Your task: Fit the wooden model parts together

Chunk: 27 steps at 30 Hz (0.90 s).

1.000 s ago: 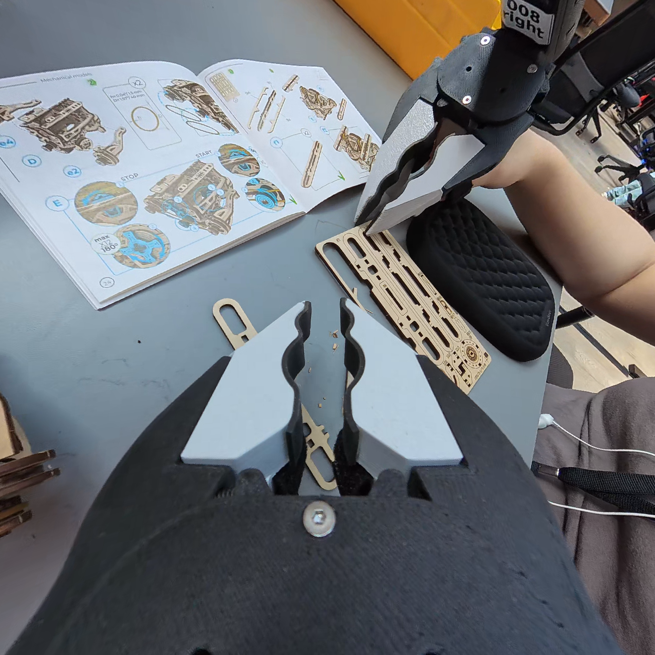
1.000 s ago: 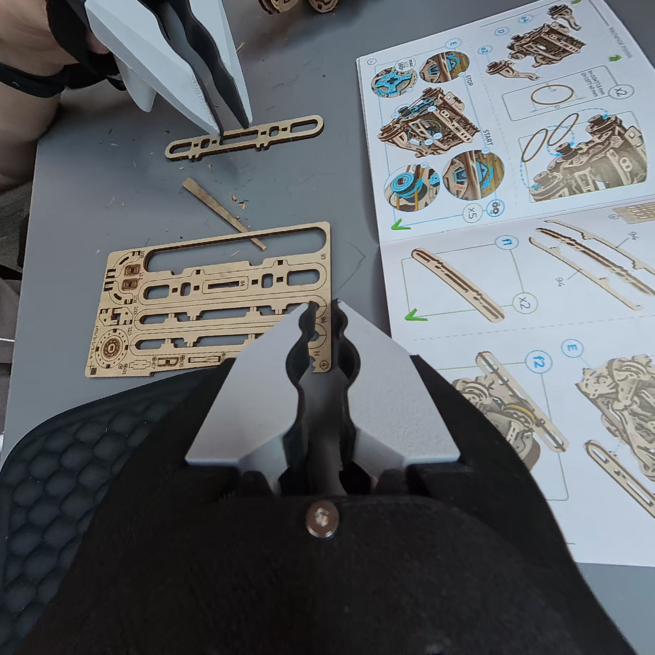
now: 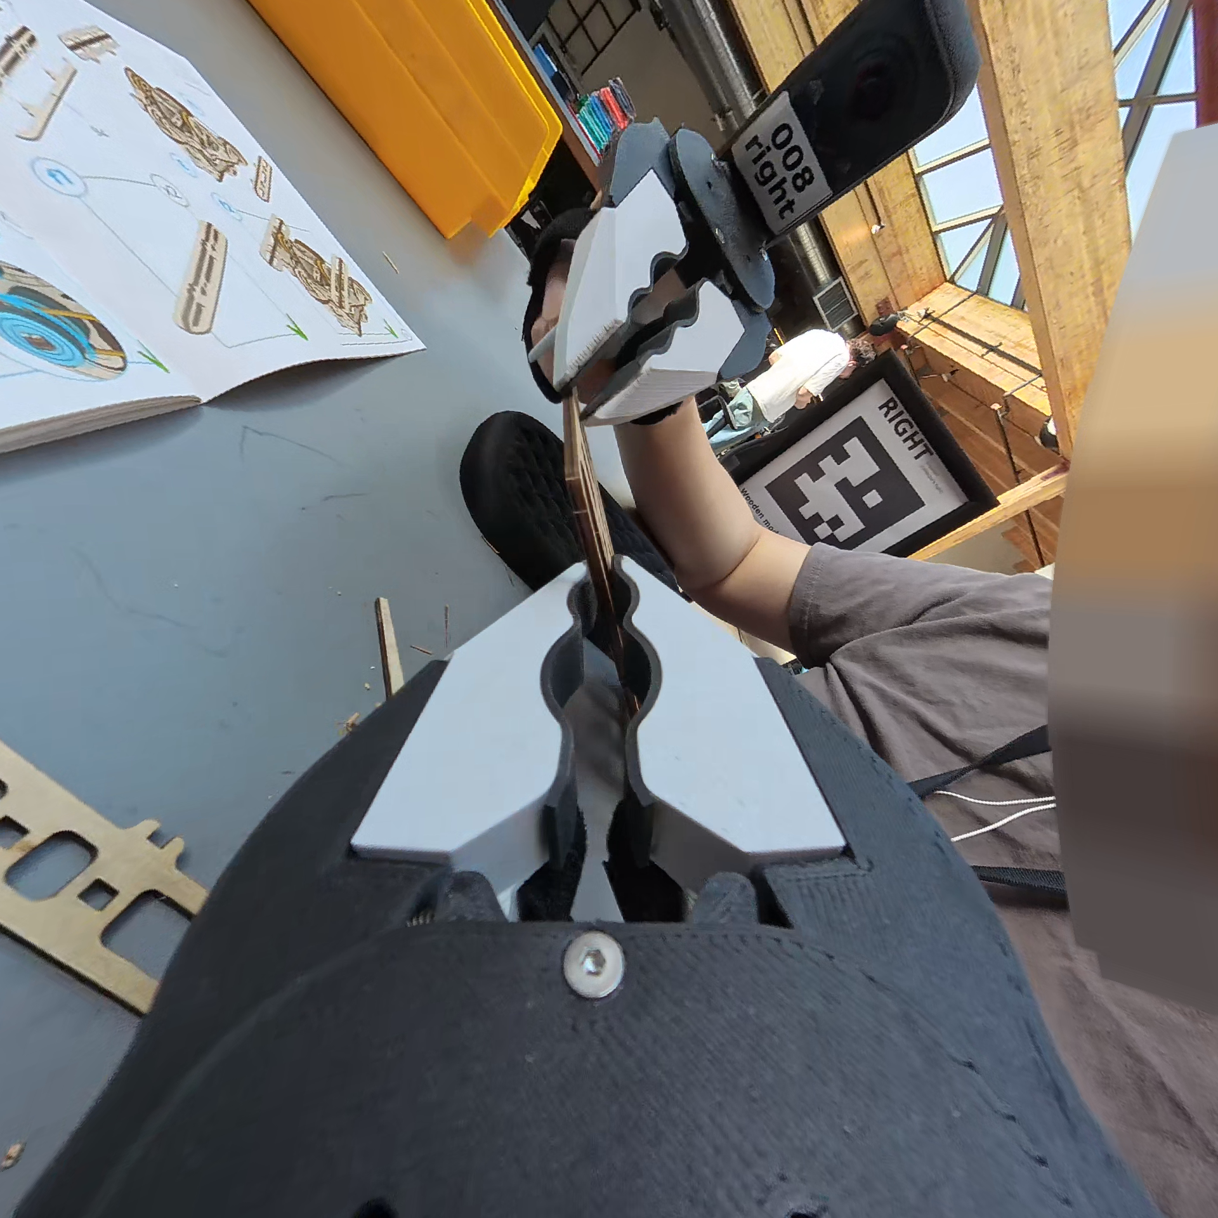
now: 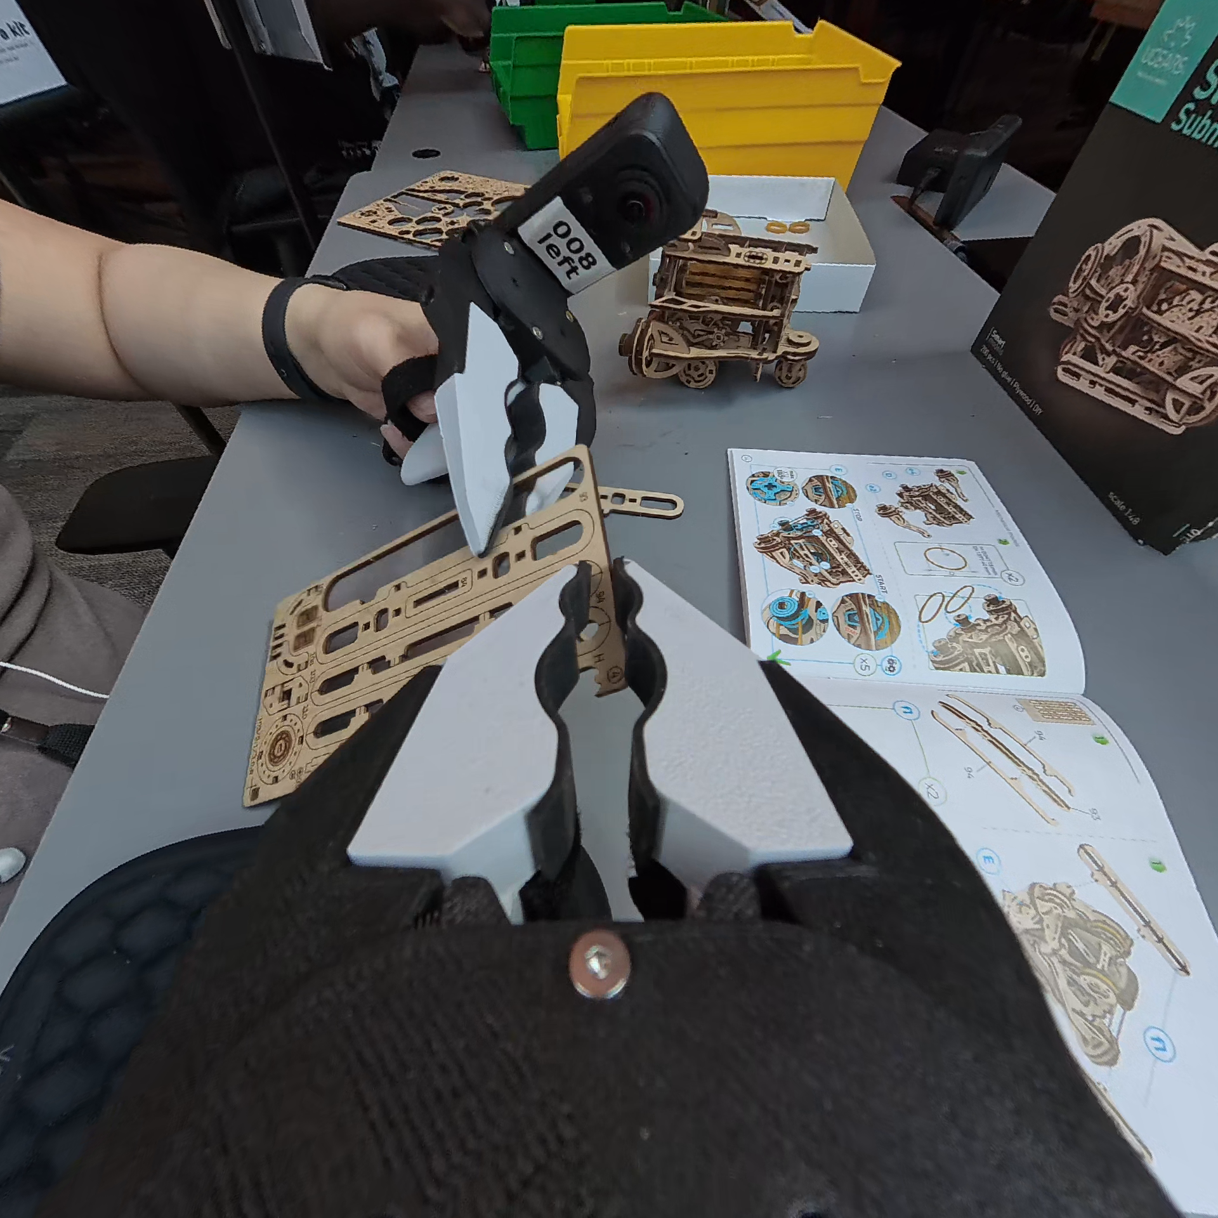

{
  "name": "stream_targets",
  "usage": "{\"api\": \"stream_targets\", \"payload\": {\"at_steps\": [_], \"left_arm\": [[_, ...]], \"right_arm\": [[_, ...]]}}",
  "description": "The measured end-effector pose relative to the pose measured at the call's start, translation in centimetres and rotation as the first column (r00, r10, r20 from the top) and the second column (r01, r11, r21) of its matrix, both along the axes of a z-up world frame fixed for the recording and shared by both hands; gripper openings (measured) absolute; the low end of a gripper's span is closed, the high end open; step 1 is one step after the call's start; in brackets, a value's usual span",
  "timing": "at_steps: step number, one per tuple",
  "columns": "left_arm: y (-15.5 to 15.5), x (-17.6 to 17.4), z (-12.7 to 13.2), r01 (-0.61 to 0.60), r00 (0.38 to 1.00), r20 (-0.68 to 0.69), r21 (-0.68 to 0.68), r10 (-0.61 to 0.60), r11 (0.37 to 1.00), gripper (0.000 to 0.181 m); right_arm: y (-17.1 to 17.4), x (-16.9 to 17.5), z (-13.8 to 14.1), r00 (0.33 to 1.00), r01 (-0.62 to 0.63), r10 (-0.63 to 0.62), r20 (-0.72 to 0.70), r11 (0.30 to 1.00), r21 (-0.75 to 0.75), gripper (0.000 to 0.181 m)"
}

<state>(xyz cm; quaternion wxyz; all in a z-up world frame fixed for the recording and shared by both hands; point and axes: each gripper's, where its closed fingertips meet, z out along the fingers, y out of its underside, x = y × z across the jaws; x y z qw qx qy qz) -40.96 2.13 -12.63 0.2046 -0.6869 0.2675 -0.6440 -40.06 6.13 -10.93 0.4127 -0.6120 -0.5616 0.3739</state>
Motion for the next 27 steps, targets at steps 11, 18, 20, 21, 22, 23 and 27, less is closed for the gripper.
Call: {"api": "stream_targets", "payload": {"at_steps": [11, 18, 20, 21, 22, 23, 27], "left_arm": [[0.4, -1.5, 1.6, -0.024, 1.000, 0.018, 0.065, 0.023, 0.998, 0.000], [0.8, -2.6, 2.9, -0.061, 0.998, 0.015, 0.156, 0.060, 0.986, 0.000], [0.7, -2.7, 3.0, -0.060, 0.998, 0.011, 0.165, 0.058, 0.984, 0.000], [0.8, -2.8, 2.9, -0.061, 0.998, 0.005, 0.171, 0.061, 0.983, 0.000], [0.8, -2.8, 2.9, -0.063, 0.998, -0.001, 0.178, 0.064, 0.982, 0.000], [0.8, -2.8, 2.9, -0.065, 0.998, -0.004, 0.185, 0.067, 0.981, 0.000], [1.2, -3.2, 3.3, -0.096, 0.995, 0.018, 0.201, 0.094, 0.975, 0.000]], "right_arm": [[6.1, 7.5, 5.9, 0.923, 0.237, -0.230, -0.307, 0.971, -0.015, 0.017], [10.8, 13.0, 6.7, 0.767, 0.467, -0.458, -0.449, 0.879, -0.099, 0.017], [11.1, 13.6, 6.9, 0.746, 0.499, -0.484, -0.458, 0.861, -0.098, 0.017], [11.2, 13.8, 7.0, 0.740, 0.510, -0.492, -0.459, 0.855, -0.095, 0.017], [11.2, 13.9, 7.1, 0.735, 0.521, -0.498, -0.459, 0.849, -0.086, 0.016], [11.2, 14.0, 7.1, 0.733, 0.533, -0.503, -0.458, 0.843, -0.074, 0.015], [11.2, 13.8, 7.0, 0.740, 0.556, -0.510, -0.438, 0.831, -0.028, 0.015]]}}
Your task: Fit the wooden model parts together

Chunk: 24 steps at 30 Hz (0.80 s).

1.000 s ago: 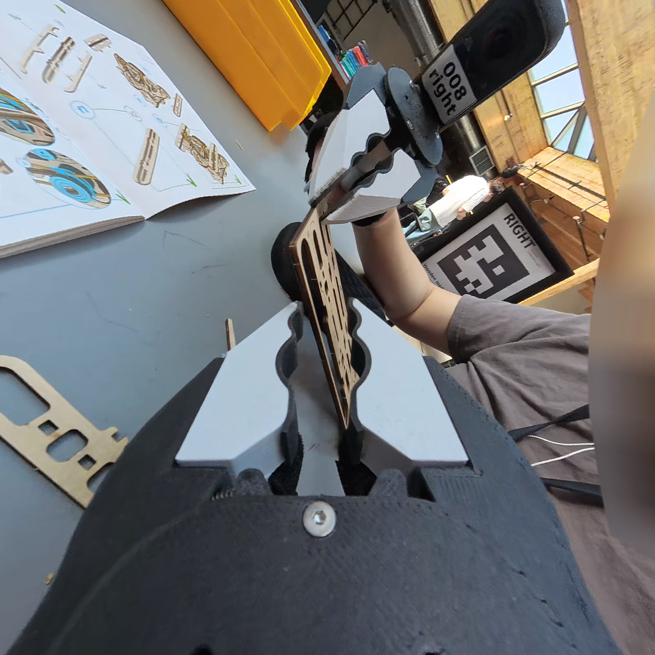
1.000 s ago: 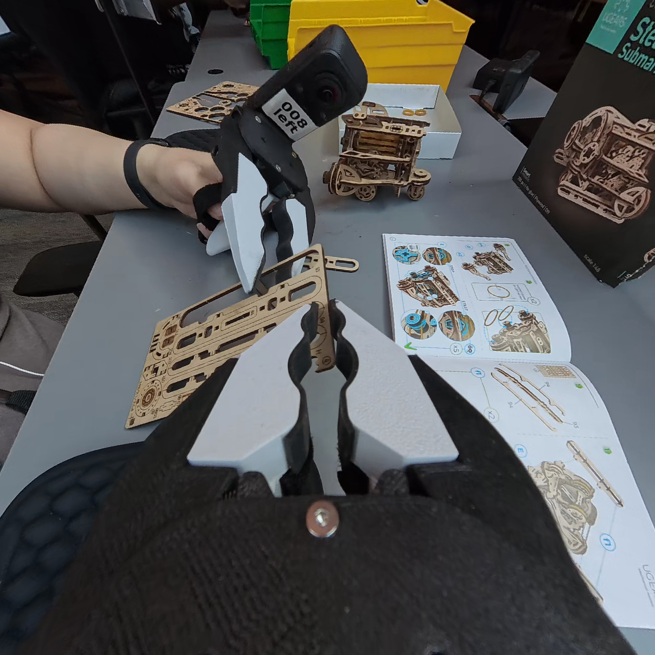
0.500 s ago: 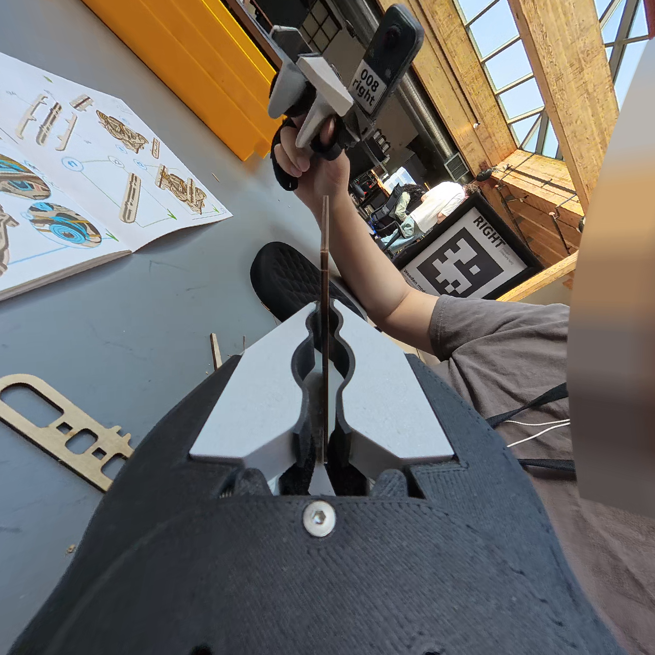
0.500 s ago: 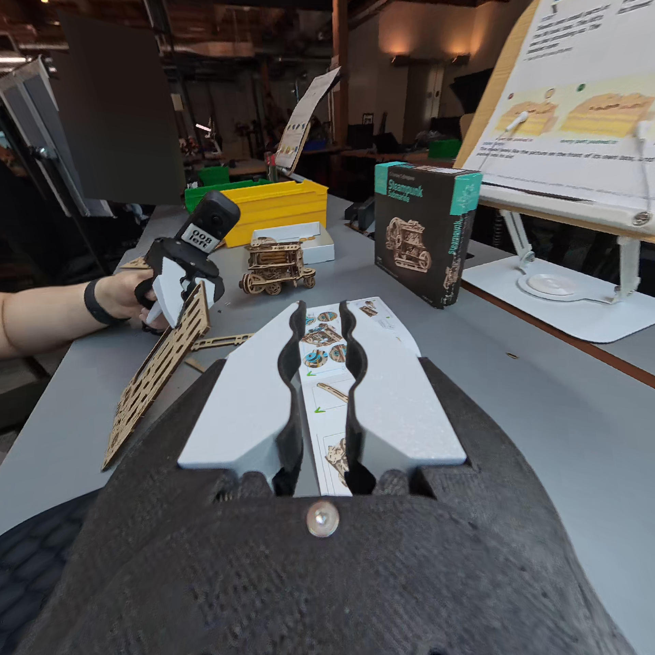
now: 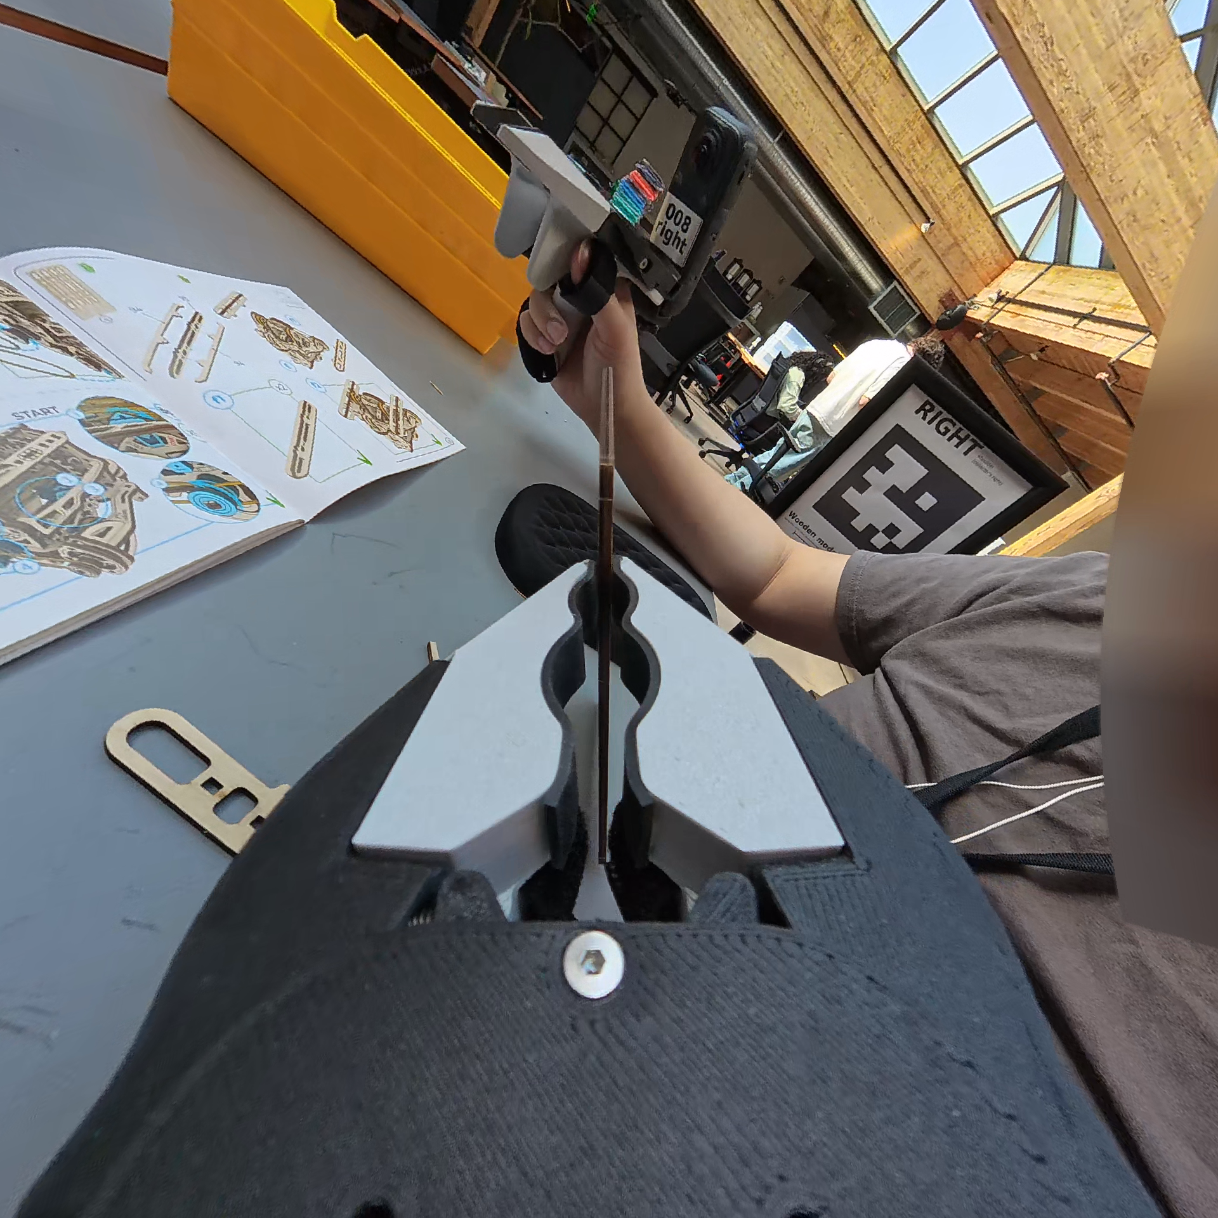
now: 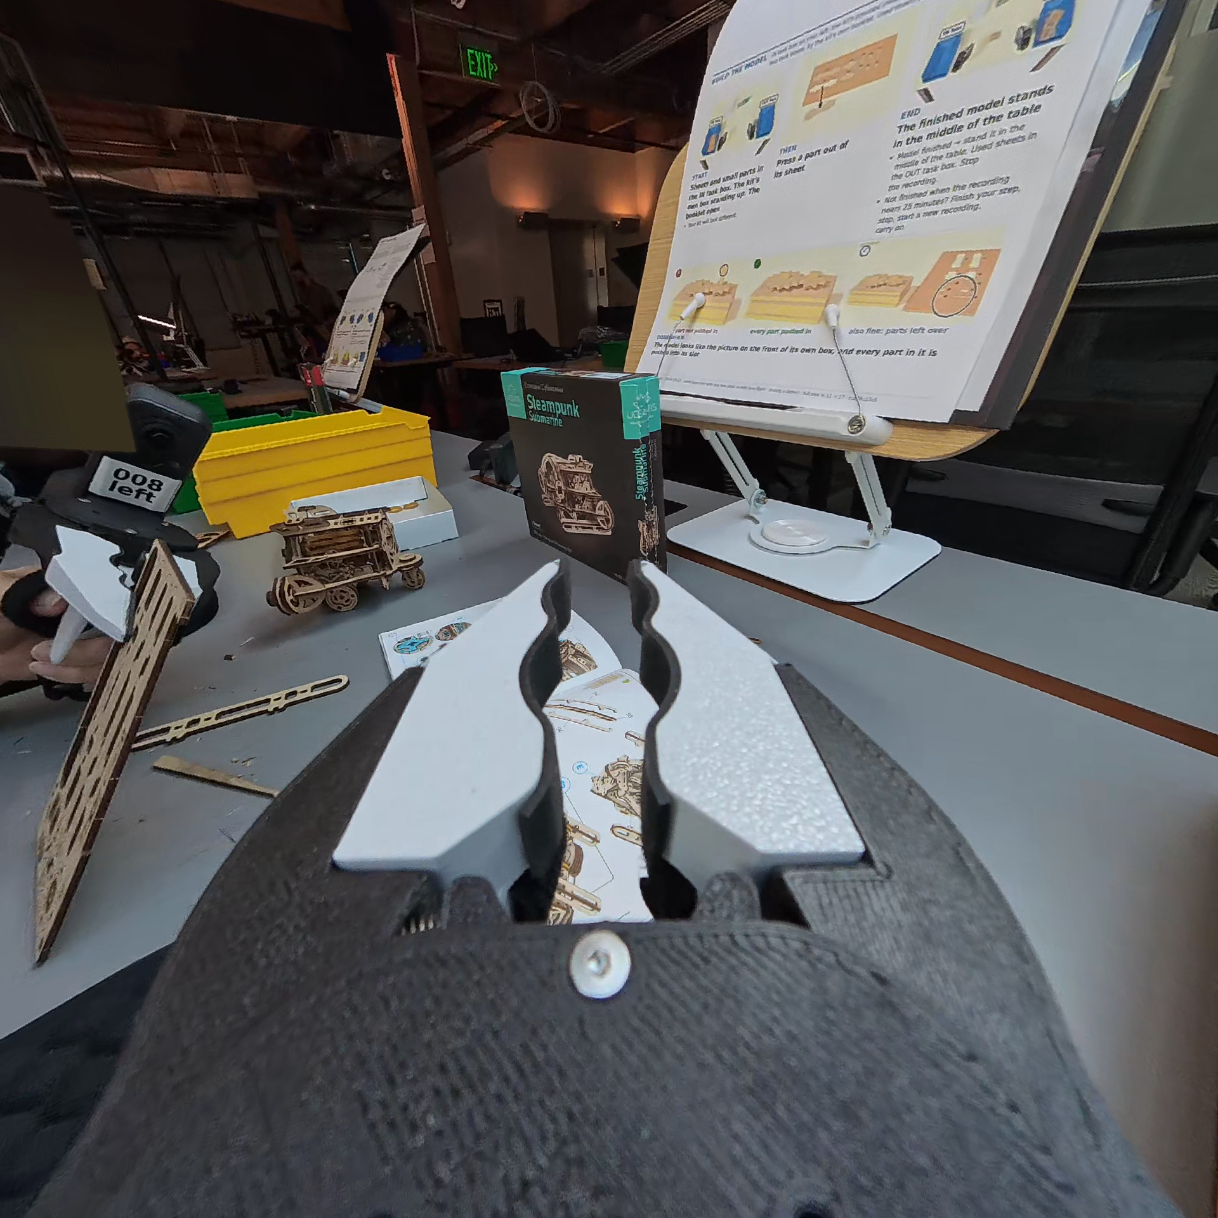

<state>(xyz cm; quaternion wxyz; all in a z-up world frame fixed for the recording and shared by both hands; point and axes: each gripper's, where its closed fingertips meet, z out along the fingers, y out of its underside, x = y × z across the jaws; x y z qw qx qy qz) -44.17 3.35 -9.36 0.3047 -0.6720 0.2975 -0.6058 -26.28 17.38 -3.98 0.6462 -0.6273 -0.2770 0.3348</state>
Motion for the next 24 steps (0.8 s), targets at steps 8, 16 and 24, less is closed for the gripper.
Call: {"api": "stream_targets", "payload": {"at_steps": [8, 16, 24], "left_arm": [[0.2, -0.3, 0.2, -0.008, 1.000, 0.004, 0.008, 0.008, 1.000, 0.000], [0.4, -0.7, 0.6, -0.022, 1.000, 0.019, 0.013, 0.022, 1.000, 0.000], [0.5, -0.7, 0.6, -0.028, 1.000, 0.013, 0.016, 0.028, 0.999, 0.000]], "right_arm": [[0.0, -0.5, -0.4, 0.999, 0.010, -0.010, 0.038, 1.000, 0.008, 0.013], [0.4, 0.3, -0.5, 1.000, 0.021, -0.022, -0.006, 0.999, -0.028, 0.008], [0.7, 0.8, -0.6, 0.998, 0.014, -0.017, -0.054, 0.998, -0.065, 0.004]]}}
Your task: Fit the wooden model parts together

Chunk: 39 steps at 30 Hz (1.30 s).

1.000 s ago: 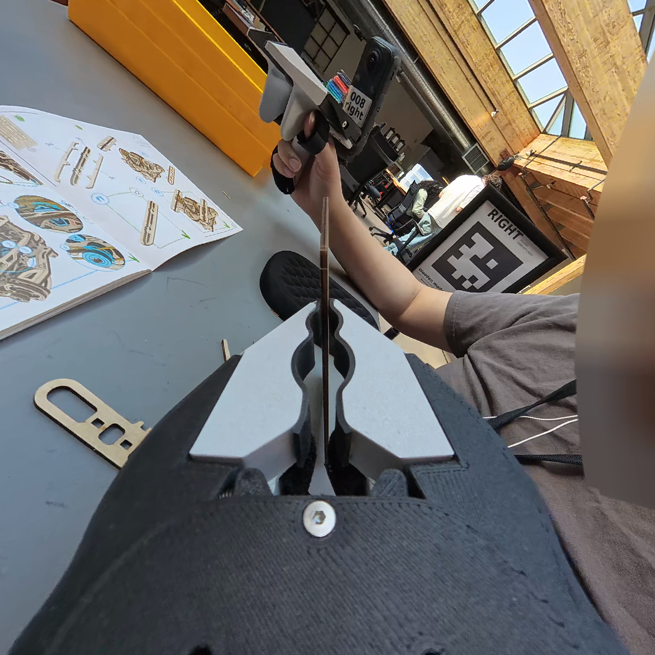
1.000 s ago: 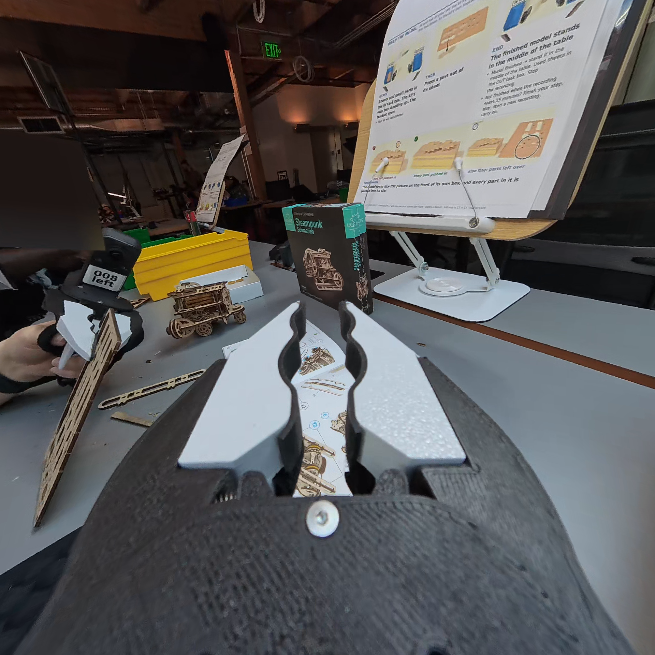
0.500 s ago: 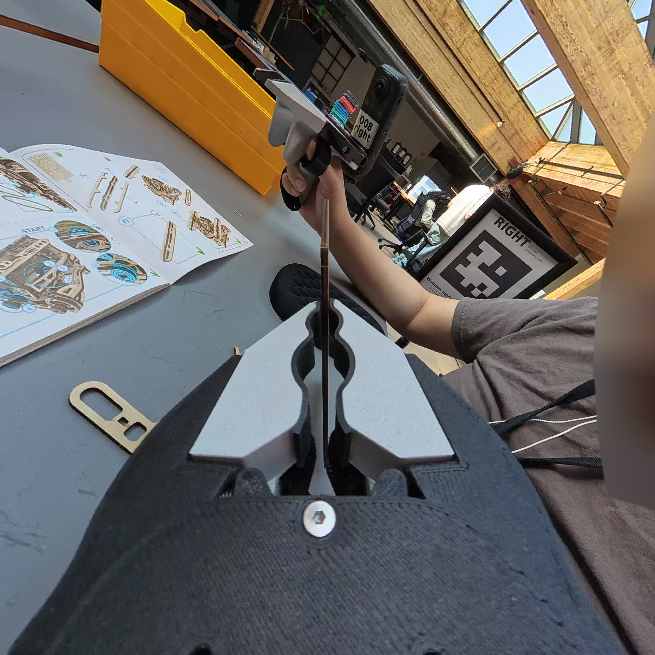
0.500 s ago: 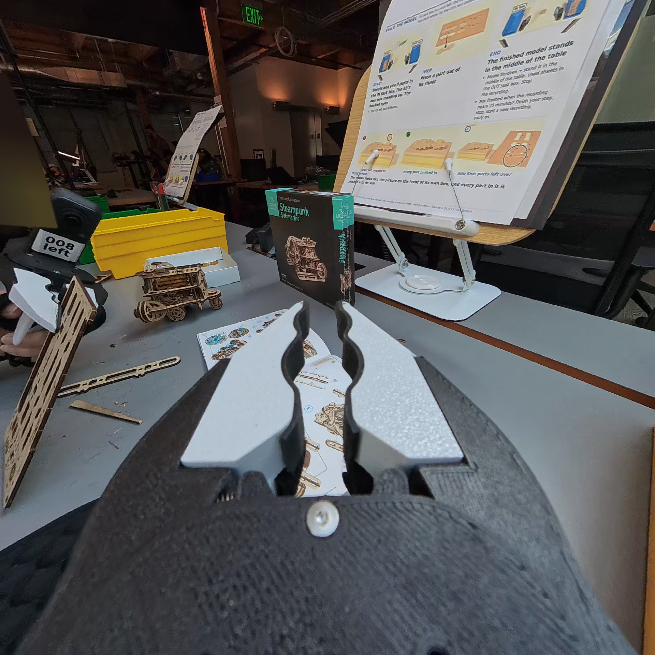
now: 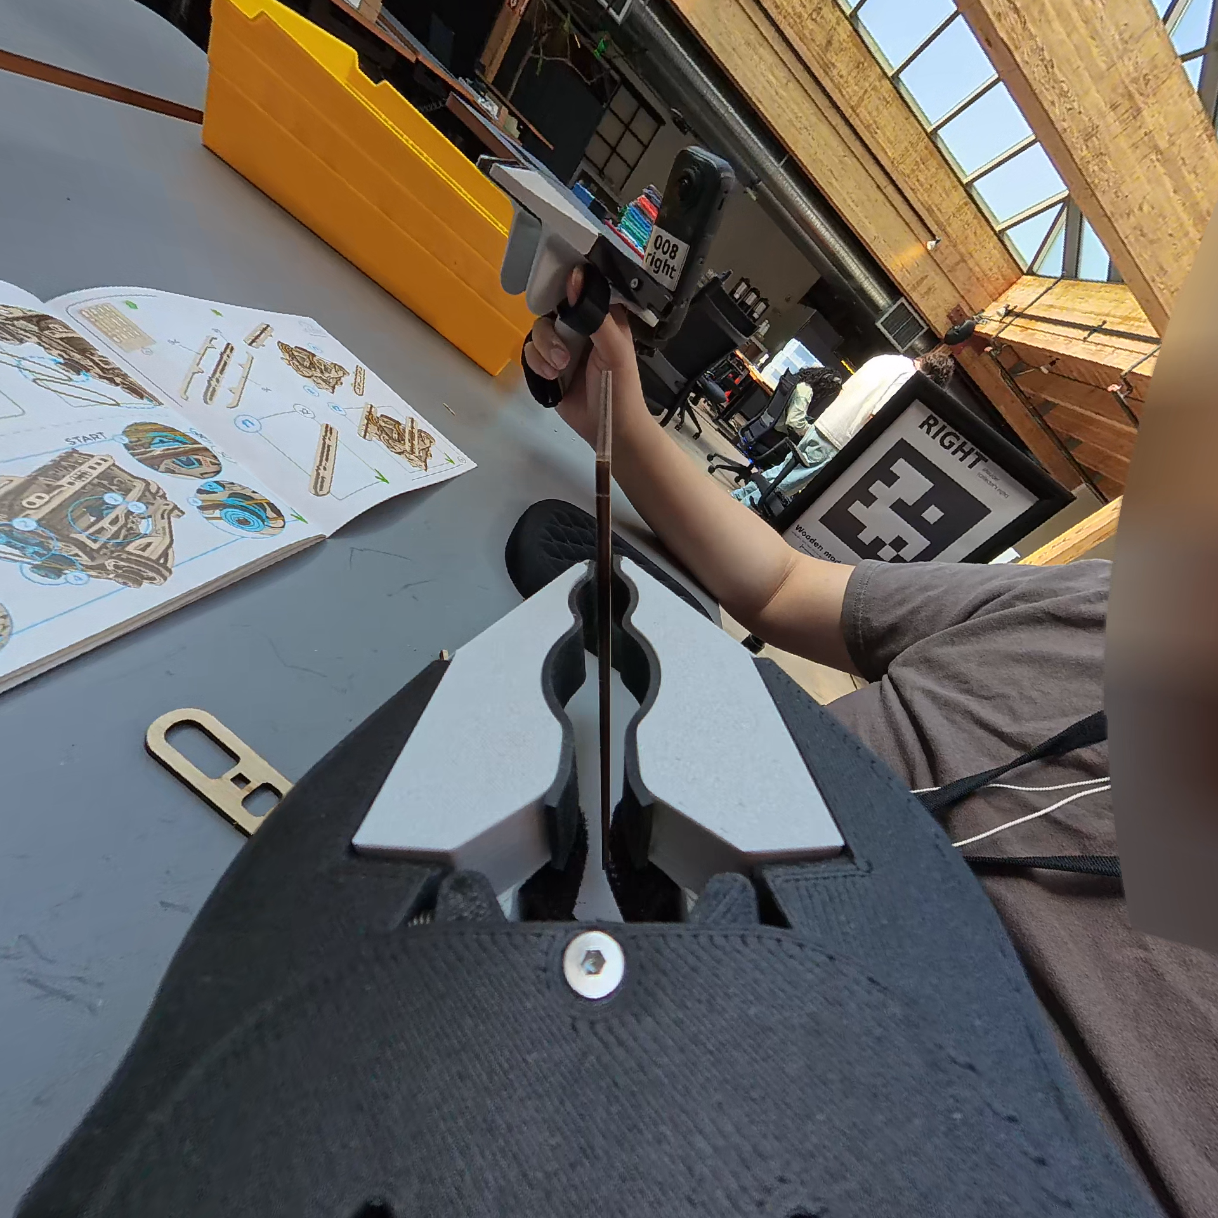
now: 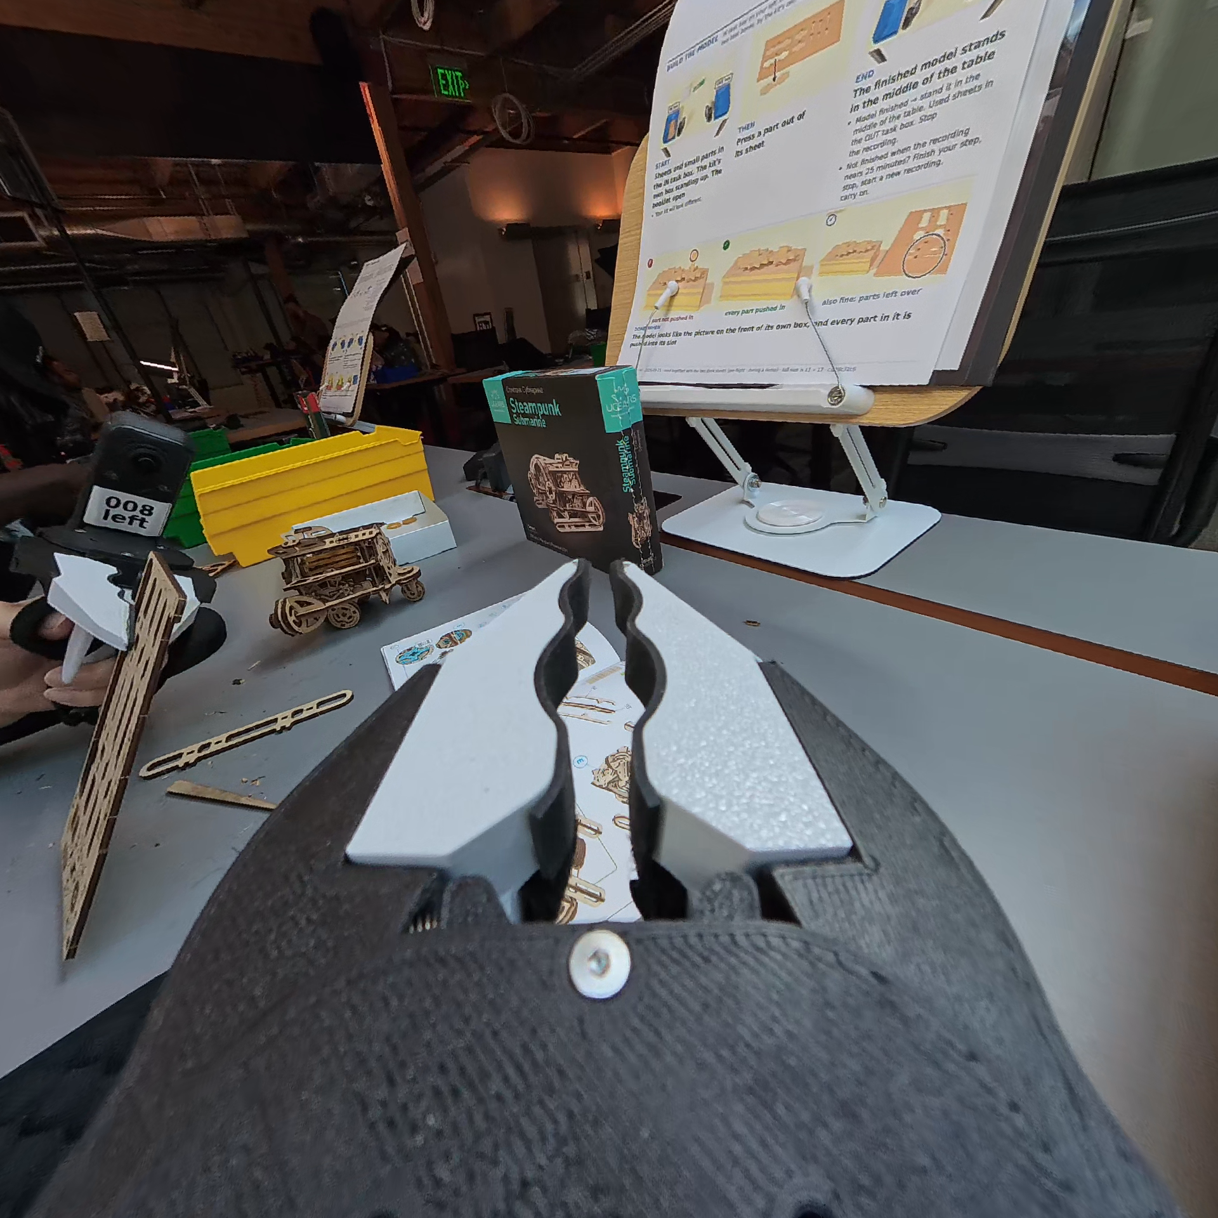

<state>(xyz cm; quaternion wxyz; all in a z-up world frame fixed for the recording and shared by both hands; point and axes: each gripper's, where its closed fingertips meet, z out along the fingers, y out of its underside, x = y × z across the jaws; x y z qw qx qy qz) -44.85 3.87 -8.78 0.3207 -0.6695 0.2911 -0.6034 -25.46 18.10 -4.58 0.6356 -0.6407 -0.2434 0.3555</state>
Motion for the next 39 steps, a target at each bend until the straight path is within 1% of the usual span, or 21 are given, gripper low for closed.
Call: {"api": "stream_targets", "payload": {"at_steps": [2, 4, 7, 9, 10, 12, 13, 15, 17, 19, 21, 24, 28, 33, 39], "left_arm": [[0.2, -0.1, -0.1, -0.010, 1.000, -0.003, -0.004, 0.010, 1.000, 0.000], [0.3, -0.2, -0.2, -0.019, 1.000, -0.006, -0.011, 0.019, 1.000, 0.000], [0.5, -0.3, -0.2, -0.023, 1.000, 0.003, -0.033, 0.023, 0.999, 0.000], [0.6, -0.3, -0.3, -0.025, 1.000, 0.009, -0.057, 0.025, 0.998, 0.000], [0.7, -0.3, -0.4, -0.025, 1.000, 0.012, -0.070, 0.026, 0.997, 0.000], [0.8, -0.4, -0.6, -0.027, 0.999, 0.019, -0.098, 0.029, 0.995, 0.000], [0.9, -0.4, -0.6, -0.027, 0.999, 0.026, -0.112, 0.030, 0.993, 0.000], [0.9, -0.5, -0.6, -0.019, 0.999, 0.046, -0.142, 0.026, 0.990, 0.000], [0.9, -0.6, -0.5, -0.015, 0.998, 0.062, -0.166, 0.026, 0.986, 0.000], [1.0, -0.7, -0.5, -0.015, 0.997, 0.072, -0.181, 0.028, 0.983, 0.000], [1.1, -0.8, -0.4, -0.015, 0.996, 0.083, -0.194, 0.032, 0.981, 0.000], [1.4, -1.1, -0.6, -0.025, 0.995, 0.088, -0.224, 0.046, 0.974, 0.000], [1.9, -1.4, -1.3, -0.048, 0.995, 0.074, -0.278, 0.071, 0.959, 0.000], [2.0, -1.5, -1.2, -0.025, 0.990, 0.121, -0.335, 0.069, 0.942, 0.000], [2.0, -1.5, -1.1, -0.022, 0.990, 0.126, -0.336, 0.068, 0.942, 0.000]], "right_arm": [[0.0, -0.1, -0.1, 1.000, -0.004, 0.004, -0.002, 1.000, -0.007, 0.004], [-0.1, -0.5, -0.3, 0.999, -0.034, 0.033, -0.017, 0.999, -0.031, 0.004], [-1.2, -2.8, -0.5, 0.987, -0.151, 0.145, -0.068, 0.984, -0.094, 0.006], [-2.6, -5.3, -0.5, 0.961, -0.268, 0.253, -0.112, 0.951, -0.152, 0.012], [-3.7, -6.8, -0.6, 0.935, -0.346, 0.322, -0.146, 0.919, -0.189, 0.015], [-6.1, -9.7, -0.6, 0.861, -0.503, 0.446, -0.247, 0.819, -0.276, 0.024], [-7.0, -10.9, -0.8, 0.826, -0.558, 0.480, -0.294, 0.770, -0.311, 0.028], [-8.7, -13.1, -1.5, 0.782, -0.622, 0.519, -0.345, 0.690, -0.370, 0.029], [-10.1, -14.9, -2.9, 0.764, -0.645, 0.555, -0.330, 0.633, -0.428, 0.030], [-11.3, -16.2, -4.2, 0.752, -0.651, 0.594, -0.286, 0.598, -0.468, 0.030], [-12.2, -17.0, -5.1, 0.738, -0.656, 0.618, -0.271, 0.563, -0.503, 0.029], [-12.9, -17.6, -5.8, 0.717, -0.671, 0.625, -0.307, 0.502, -0.546, 0.028], [-13.2, -17.8, -6.2, 0.686, -0.701, 0.612, -0.393, 0.413, -0.581, 0.023], [-12.6, -17.5, -6.2, 0.693, -0.701, 0.570, -0.441, 0.392, -0.596, 0.021], [-13.3, -17.8, -6.5, 0.678, -0.706, 0.579, -0.453, 0.342, -0.620, 0.020]]}}
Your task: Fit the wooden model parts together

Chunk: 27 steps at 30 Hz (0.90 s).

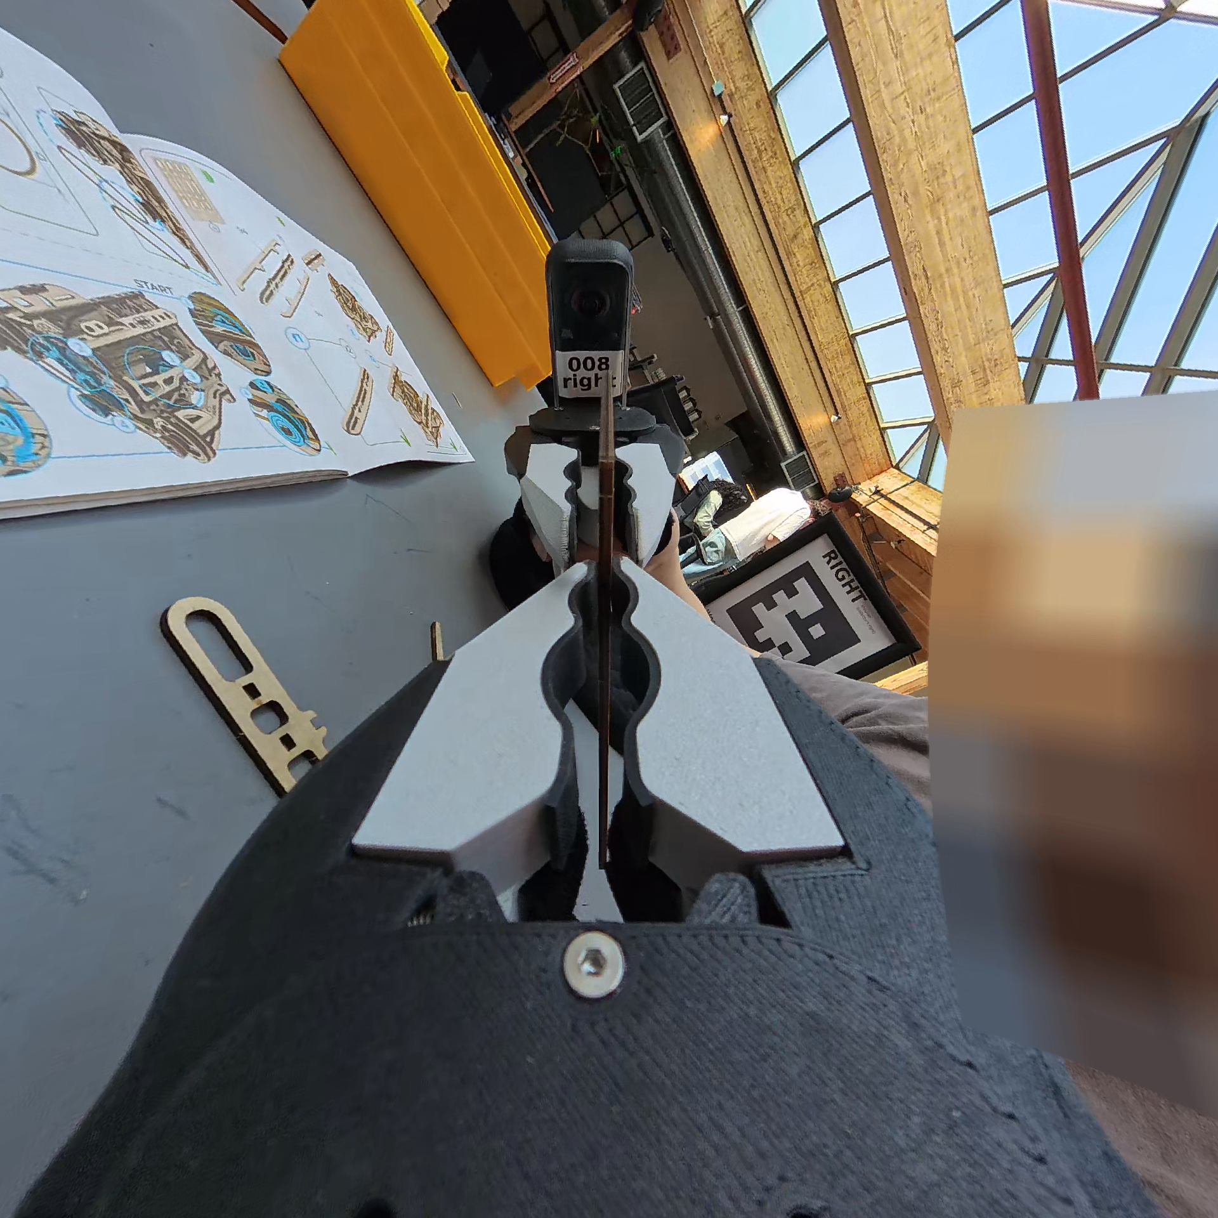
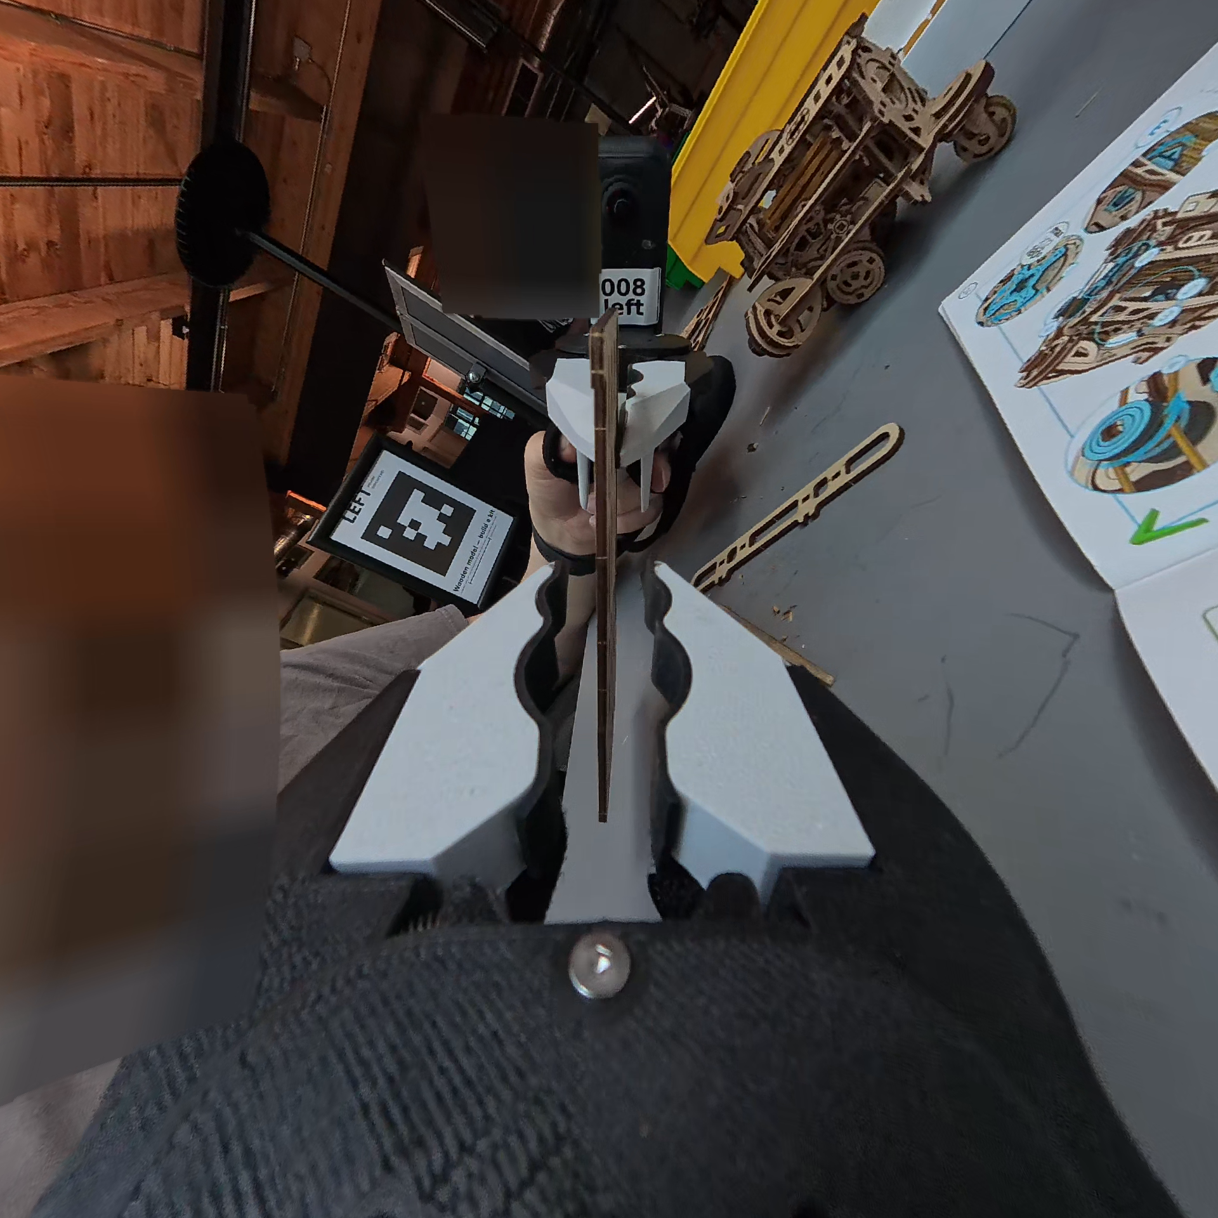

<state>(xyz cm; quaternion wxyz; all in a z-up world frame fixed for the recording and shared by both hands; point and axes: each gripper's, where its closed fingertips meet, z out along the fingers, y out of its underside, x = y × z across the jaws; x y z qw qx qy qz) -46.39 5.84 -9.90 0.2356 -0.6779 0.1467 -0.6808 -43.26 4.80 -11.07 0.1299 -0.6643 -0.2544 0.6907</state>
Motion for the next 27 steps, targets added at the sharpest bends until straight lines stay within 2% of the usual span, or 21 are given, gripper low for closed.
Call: {"api": "stream_targets", "payload": {"at_steps": [10, 21, 23, 27], "left_arm": [[-0.1, 0.0, 0.4, 0.006, 1.000, 0.010, 0.021, -0.006, 1.000, 0.000], [0.0, 0.0, 0.3, -0.002, 1.000, 0.002, 0.031, 0.002, 1.000, 0.000], [-0.1, 0.1, 0.5, 0.003, 1.000, 0.010, 0.033, -0.004, 0.999, 0.000], [-0.3, 0.2, 1.0, 0.016, 0.999, 0.037, 0.052, -0.018, 0.999, 0.003]], "right_arm": [[-0.9, -0.5, 0.0, 0.999, -0.037, 0.035, -0.017, 0.997, -0.075, 0.015], [-1.5, -0.8, -0.3, 0.999, -0.054, 0.055, 0.000, 0.997, -0.062, 0.011], [-1.6, -0.8, -0.4, 0.999, -0.053, 0.054, 0.006, 0.997, -0.058, 0.002], [-1.5, -0.7, -0.3, 0.999, -0.052, 0.052, 0.006, 0.997, -0.048, 0.000]]}}
